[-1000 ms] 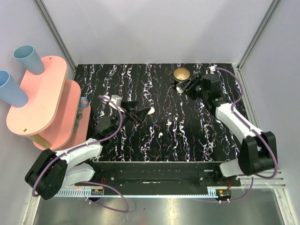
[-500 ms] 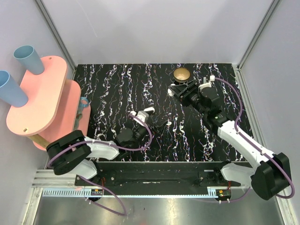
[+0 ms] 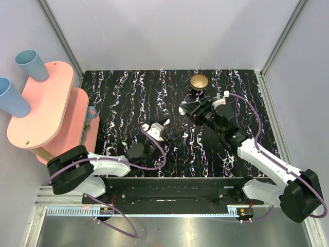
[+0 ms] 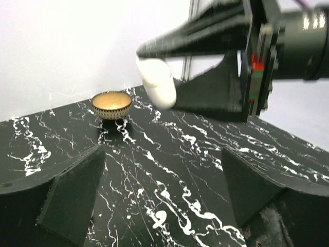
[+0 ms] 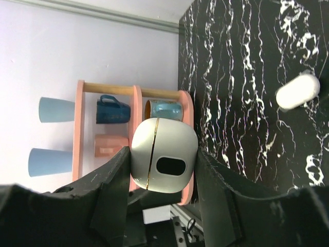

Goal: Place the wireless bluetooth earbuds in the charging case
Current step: Pass from the right arm to the left

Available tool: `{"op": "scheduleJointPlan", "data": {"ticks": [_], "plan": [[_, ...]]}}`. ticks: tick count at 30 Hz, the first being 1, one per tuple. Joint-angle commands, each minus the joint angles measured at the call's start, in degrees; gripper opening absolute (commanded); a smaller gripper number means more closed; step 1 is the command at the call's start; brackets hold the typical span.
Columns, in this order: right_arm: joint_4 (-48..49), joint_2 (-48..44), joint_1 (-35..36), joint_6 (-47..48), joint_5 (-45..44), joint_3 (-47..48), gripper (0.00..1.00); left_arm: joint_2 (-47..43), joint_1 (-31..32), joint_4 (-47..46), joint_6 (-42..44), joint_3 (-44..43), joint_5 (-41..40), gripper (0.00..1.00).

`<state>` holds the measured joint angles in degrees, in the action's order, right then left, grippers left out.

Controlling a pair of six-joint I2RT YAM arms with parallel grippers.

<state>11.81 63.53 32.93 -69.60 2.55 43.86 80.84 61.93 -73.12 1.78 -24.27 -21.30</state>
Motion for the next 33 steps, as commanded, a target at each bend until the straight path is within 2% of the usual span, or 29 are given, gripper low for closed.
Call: {"op": "scheduleJointPlan", "data": {"ticks": [1, 10, 19, 26, 33], "plan": [[3.39, -1.48, 1.96, -1.15, -0.17, -0.88, 0.18, -3.05, 0.12, -22.33, 0.60, 0.10, 0.64, 0.99], [4.18, -1.39, 3.37, -1.59, 0.79, -1.05, 0.18, -1.91, 0.12, -22.24, -3.17, -1.13, -2.95, 0.98], [5.24, -1.04, 3.99, -1.68, 1.94, -0.88, 0.18, 1.69, 0.12, -22.33, -4.24, -6.83, -7.18, 0.87], [5.41, -1.21, 4.16, -1.68, 2.11, -1.05, 0.18, 2.66, -0.67, -22.33, -4.51, -8.07, -8.58, 0.80], [5.94, -1.30, 4.16, -1.59, 2.64, -0.70, 0.17, 3.27, -3.13, -22.41, -10.73, -7.98, -8.76, 0.68]]}}
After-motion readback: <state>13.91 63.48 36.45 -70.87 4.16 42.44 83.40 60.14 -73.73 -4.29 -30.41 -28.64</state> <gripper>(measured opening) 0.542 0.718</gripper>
